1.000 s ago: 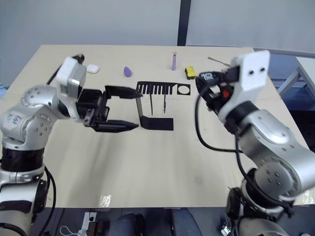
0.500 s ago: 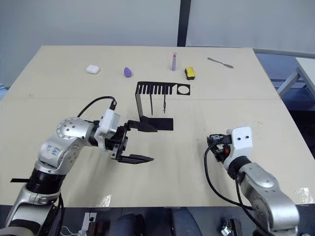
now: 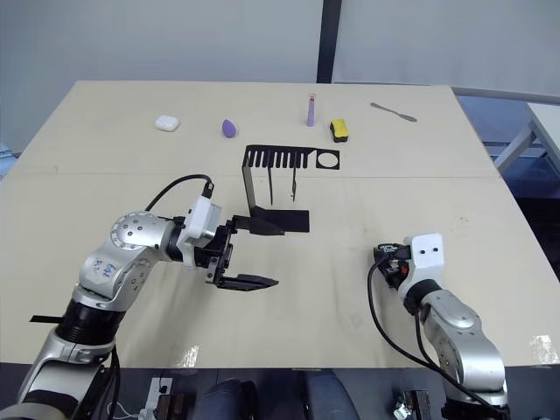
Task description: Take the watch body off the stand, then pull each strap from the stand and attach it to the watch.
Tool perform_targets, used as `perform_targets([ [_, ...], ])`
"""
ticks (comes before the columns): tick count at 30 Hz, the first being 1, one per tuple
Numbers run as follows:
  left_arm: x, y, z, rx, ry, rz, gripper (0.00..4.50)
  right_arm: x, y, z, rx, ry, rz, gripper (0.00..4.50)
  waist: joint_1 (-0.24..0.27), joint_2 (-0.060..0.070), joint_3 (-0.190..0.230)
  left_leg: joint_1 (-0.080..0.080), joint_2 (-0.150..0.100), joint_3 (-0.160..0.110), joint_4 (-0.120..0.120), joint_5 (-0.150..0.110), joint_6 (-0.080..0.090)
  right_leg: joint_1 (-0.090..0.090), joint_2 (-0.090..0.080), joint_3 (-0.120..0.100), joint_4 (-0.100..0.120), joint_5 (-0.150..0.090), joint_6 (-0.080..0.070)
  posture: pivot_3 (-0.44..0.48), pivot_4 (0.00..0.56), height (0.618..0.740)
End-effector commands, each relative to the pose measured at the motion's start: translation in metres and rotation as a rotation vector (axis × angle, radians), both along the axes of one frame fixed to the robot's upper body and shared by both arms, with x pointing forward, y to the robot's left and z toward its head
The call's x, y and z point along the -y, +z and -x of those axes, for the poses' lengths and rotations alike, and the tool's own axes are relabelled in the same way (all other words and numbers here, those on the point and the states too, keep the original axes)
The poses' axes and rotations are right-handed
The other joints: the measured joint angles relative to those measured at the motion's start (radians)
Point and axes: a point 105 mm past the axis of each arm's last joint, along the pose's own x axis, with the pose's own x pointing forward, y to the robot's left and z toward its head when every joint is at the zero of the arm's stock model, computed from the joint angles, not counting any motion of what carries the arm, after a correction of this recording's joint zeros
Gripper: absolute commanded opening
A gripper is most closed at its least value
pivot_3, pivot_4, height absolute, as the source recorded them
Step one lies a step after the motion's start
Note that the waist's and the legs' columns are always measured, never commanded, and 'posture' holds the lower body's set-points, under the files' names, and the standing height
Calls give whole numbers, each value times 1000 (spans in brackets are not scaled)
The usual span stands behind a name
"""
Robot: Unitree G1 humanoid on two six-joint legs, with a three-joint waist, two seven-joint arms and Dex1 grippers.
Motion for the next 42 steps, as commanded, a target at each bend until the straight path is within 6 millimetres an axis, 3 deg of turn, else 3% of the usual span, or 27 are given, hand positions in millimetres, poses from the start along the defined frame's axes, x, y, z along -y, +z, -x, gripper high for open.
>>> perform_targets([
  [1,-2,10,0,40,5,14,4500,6,8,-3,40,13,32,1772,1,0,0,0,0,0,0,0,0,0,0,0,0,0,0,0,150,740],
  [20,-1,15,0,41,10,34,4500,17,0,-4,8,19,30,1772,7,0,0,0,0,0,1,0,0,1,0,0,1,0,0,0,150,740],
  [21,-1,15,0,42,10,35,4500,18,0,-3,8,18,39,2793,8,0,0,0,0,0,1,0,0,1,0,0,1,0,0,0,150,740],
  [22,0,15,1,42,10,34,4500,19,1,-2,11,18,52,3074,8,0,0,0,0,0,1,0,0,1,0,0,1,0,0,0,150,740],
  [25,-1,15,1,41,10,32,4500,20,6,5,20,22,95,4477,10,0,0,0,0,0,2,0,0,1,0,0,1,0,0,0,150,740],
  [31,-6,15,-1,26,44,37,4500,21,22,26,39,29,142,4477,17,0,0,1,0,0,2,0,0,1,0,0,2,0,0,0,150,740],
  [34,-19,16,-5,-2,109,39,4500,28,38,45,64,25,132,4477,24,1,0,1,0,0,2,0,0,1,0,0,2,0,0,0,150,740],
  [37,-45,13,-9,-72,210,38,4500,42,49,68,56,47,123,4477,24,1,0,1,0,0,1,0,0,1,0,0,2,0,0,0,150,740],
  [42,-93,-19,-22,-102,440,-27,4500,90,58,97,9,41,170,4477,24,1,0,11,0,-1,0,-1,2,12,0,-1,-3,0,0,0,150,740],
])
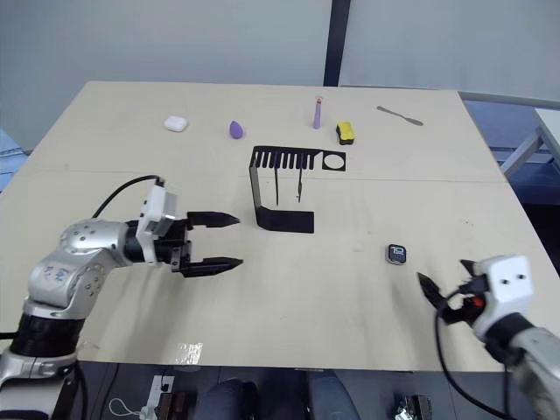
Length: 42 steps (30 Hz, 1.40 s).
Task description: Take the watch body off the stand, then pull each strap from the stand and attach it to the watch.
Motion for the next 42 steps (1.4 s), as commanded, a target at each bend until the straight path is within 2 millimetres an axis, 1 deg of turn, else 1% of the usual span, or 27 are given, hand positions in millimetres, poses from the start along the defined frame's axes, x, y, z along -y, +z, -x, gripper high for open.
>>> perform_targets([
  [1,-32,-5,-4,-1,132,-8,4500,25,22,19,28,40,15,4477,1,0,0,5,0,0,-2,-2,3,5,0,0,-3,0,0,0,150,740],
  [3,-57,-3,-5,-31,220,14,4500,35,27,34,-5,76,18,4477,1,-1,1,8,0,0,-7,-3,5,8,0,0,-7,0,0,0,150,740],
  [7,-100,-2,-8,-24,363,-22,4500,48,31,53,-49,95,19,4477,0,-2,1,8,0,-1,-10,-3,5,8,0,-1,-9,0,0,0,150,740],
  [8,-105,1,-9,-12,390,-16,4500,47,31,55,-52,103,15,4477,0,-2,1,8,0,0,-10,-3,5,8,0,-1,-10,0,0,0,150,740],
  [9,-106,5,-11,-2,399,-7,4500,44,32,54,-49,119,14,4477,0,-2,1,8,0,0,-10,-4,5,8,0,-1,-10,0,0,0,150,740],
  [11,-97,11,-13,44,380,6,4500,33,35,49,-31,163,3,4477,0,-3,1,9,0,0,-9,-4,6,9,-1,-1,-10,0,0,0,150,740],
  [13,-78,14,-17,138,361,-19,4500,17,39,39,0,216,-12,4477,1,-3,1,9,-1,0,-9,-5,7,12,-2,-1,-11,1,2,0,150,740],
  [15,-54,18,-17,182,340,21,4500,-5,45,29,41,283,-35,4477,2,-3,1,11,-1,-1,-9,-5,7,15,-2,-1,-12,1,2,0,150,740],
  [18,-26,22,-17,181,355,98,4500,-40,53,20,81,394,-75,4477,3,-3,1,11,-1,-1,-9,-5,7,16,-2,-1,-12,2,2,0,150,740],
  [20,-15,21,-18,168,388,120,4500,-67,58,16,100,484,-74,4477,2,-3,1,11,0,-2,-9,-4,3,15,-1,-1,-12,2,2,0,150,740],
  [22,-8,21,-20,164,421,141,4500,-87,65,13,126,546,-82,4477,-1,-3,1,11,0,-2,-9,-2,1,15,0,-1,-12,2,2,0,150,740],
  [25,5,21,-34,157,537,170,4500,-118,78,4,180,635,-119,4477,2,-3,1,11,0,-2,-7,-2,1,16,0,-1,-12,2,3,0,150,740],
  [27,15,22,-39,166,564,176,4500,-135,84,-1,198,679,-167,4477,3,-4,2,11,-1,-2,-5,-2,1,16,0,-1,-12,3,4,0,150,740],
  [30,18,23,-46,179,612,185,4500,-151,87,-6,208,711,-228,4477,6,-4,2,10,-1,-3,-6,-2,1,16,0,-1,-13,3,4,0,150,740],
  [34,26,17,-52,161,607,182,4500,-165,87,-16,217,733,-252,4477,10,-4,2,9,-1,-2,-6,-2,2,15,0,-1,-16,2,4,0,150,740],
  [38,36,13,-52,154,573,162,4500,-171,86,-23,225,735,-245,4477,12,-4,2,9,-1,-2,-6,-2,2,15,-1,-1,-16,2,4,0,150,740],
  [42,38,11,-51,158,563,150,4500,-172,84,-27,228,729,-224,4477,12,-4,2,9,0,-2,-6,-2,2,15,-1,-1,-15,2,4,0,150,740],
])
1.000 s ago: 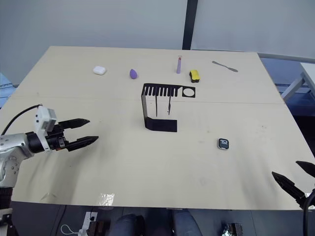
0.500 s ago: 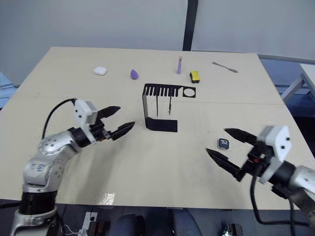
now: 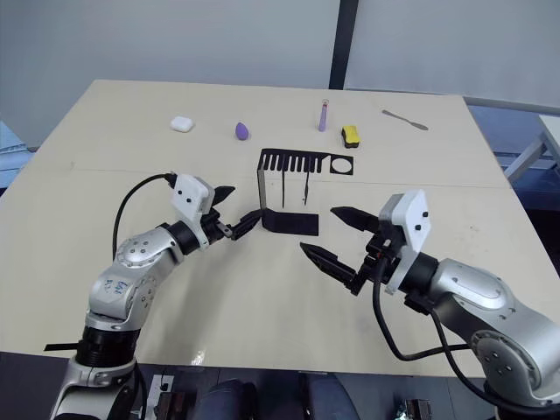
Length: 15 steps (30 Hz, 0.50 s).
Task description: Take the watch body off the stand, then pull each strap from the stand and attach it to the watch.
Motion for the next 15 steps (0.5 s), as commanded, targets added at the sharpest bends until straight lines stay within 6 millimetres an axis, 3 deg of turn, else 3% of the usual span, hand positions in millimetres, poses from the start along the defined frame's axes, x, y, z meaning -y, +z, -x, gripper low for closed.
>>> perform_targets([
  [1,4,11,2,59,-12,-8,4500,-1,6,-3,50,-18,5,4477,-1,0,0,0,0,0,0,0,0,0,0,0,0,0,0,0,150,740],
  [10,19,5,-19,46,92,7,4500,-8,-3,-11,58,-20,68,4477,12,0,0,0,0,0,1,0,0,0,0,0,1,0,0,0,150,740],
  [14,24,5,-21,46,119,20,2753,-10,-2,-11,64,-22,72,4500,12,0,0,0,0,0,0,0,0,-1,0,0,0,0,0,0,150,740],
  [15,25,4,-22,44,122,20,2753,-11,-2,-11,66,-23,69,4500,12,0,0,0,0,0,0,0,0,-1,0,0,0,0,0,0,150,740],
])
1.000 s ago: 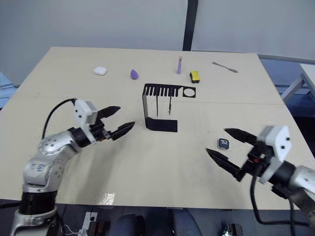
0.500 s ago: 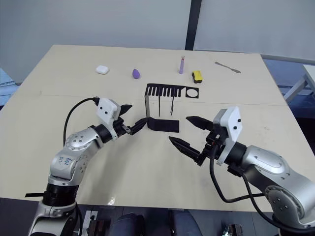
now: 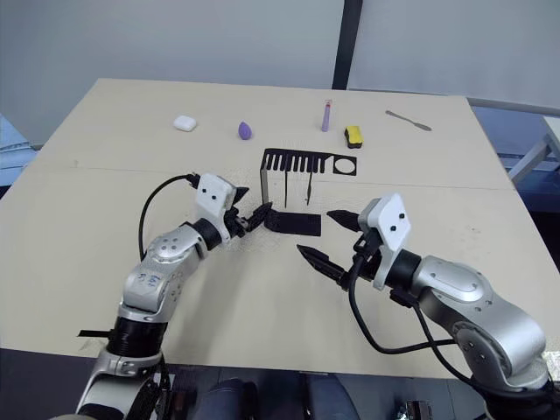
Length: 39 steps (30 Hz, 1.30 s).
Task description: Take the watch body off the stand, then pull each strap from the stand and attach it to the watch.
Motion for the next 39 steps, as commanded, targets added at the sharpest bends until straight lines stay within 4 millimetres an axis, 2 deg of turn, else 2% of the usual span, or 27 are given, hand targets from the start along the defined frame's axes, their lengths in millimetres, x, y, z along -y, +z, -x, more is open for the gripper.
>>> perform_targets([
  [1,4,14,-3,55,14,-1,2753,-5,13,3,58,13,-13,4500,0,0,0,0,0,0,0,0,0,0,0,0,0,0,0,0,150,740],
  [14,13,13,-16,68,3,-5,2753,-6,12,0,61,-4,-4,4500,1,0,0,0,0,0,1,0,0,0,0,0,0,0,0,0,150,740],
  [17,17,12,-21,71,16,-1,1932,-6,11,0,62,-9,-3,4500,2,0,0,0,0,0,0,0,0,0,0,0,0,0,0,0,150,740],
  [20,25,12,-21,79,1,0,381,-6,11,-1,65,-15,-1,4500,2,0,0,0,0,0,1,0,0,0,0,0,0,0,0,0,150,740],
  [21,26,13,-21,82,7,3,20,-6,11,-1,67,-17,0,4500,2,0,0,0,0,0,1,0,0,0,0,0,0,0,0,0,150,740],
  [31,12,19,-23,111,171,62,20,-8,11,-2,94,-57,15,4500,0,0,0,0,0,1,0,0,0,0,0,0,0,0,0,0,150,740],
  [35,7,19,-26,109,219,72,20,-10,12,-7,113,-108,20,4500,0,0,0,0,0,0,0,0,0,0,0,0,1,0,0,0,150,740],
  [39,11,18,-25,111,220,69,20,-17,16,-16,127,-196,-10,4500,0,0,0,0,0,1,0,0,-1,0,0,0,1,0,0,0,150,740],
])
